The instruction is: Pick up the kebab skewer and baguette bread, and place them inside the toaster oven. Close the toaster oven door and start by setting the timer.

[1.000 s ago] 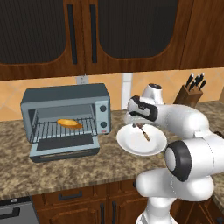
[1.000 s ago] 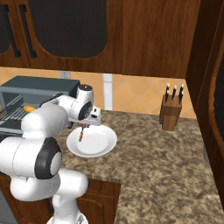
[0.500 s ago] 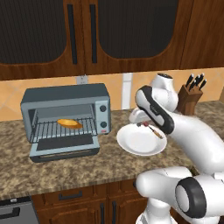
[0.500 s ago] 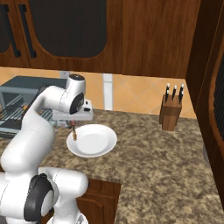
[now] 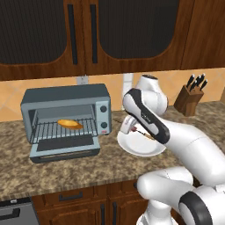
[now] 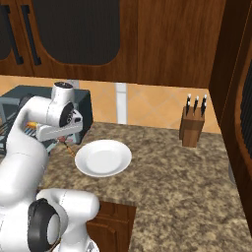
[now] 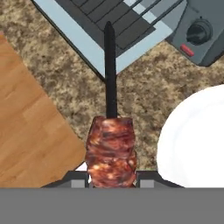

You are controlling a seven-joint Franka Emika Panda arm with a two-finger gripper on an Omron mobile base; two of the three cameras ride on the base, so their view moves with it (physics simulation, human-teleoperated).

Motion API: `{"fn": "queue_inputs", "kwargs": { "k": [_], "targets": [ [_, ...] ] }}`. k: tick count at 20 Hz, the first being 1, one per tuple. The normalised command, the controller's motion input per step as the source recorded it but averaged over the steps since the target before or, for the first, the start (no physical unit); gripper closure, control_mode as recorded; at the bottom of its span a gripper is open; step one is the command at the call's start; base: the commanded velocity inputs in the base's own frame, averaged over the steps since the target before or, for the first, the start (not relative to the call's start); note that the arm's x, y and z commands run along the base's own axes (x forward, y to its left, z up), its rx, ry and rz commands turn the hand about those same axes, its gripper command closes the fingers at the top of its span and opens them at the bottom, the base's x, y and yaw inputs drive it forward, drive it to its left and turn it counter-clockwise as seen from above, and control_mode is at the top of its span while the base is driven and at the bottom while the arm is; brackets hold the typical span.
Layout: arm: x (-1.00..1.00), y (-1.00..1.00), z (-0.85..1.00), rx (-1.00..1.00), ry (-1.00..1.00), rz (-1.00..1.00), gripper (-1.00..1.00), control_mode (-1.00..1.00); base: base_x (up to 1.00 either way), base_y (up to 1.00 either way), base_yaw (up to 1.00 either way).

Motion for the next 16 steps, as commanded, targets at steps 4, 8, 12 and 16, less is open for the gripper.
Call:
{"fn": "queue_inputs", "kwargs": {
  "k": [4,8,12,16],
  "targets": [
    [-0.16,0.68,0.11,-0.06,-0.08,0.34,1.00,-1.00,0.00,0.00,0.00],
    [0.00,0.62,0.00,-0.08,-0.12,0.52,1.00,-1.00,0.00,0.00,0.00],
    [-0.01,0.75,-0.06,-0.14,-0.13,0.34,1.00,-1.00,0.00,0.00,0.00],
    [0.16,0.96,-0.31,-0.22,-0.06,0.10,1.00,-1.00,0.00,0.00,0.00]
  ]
}}
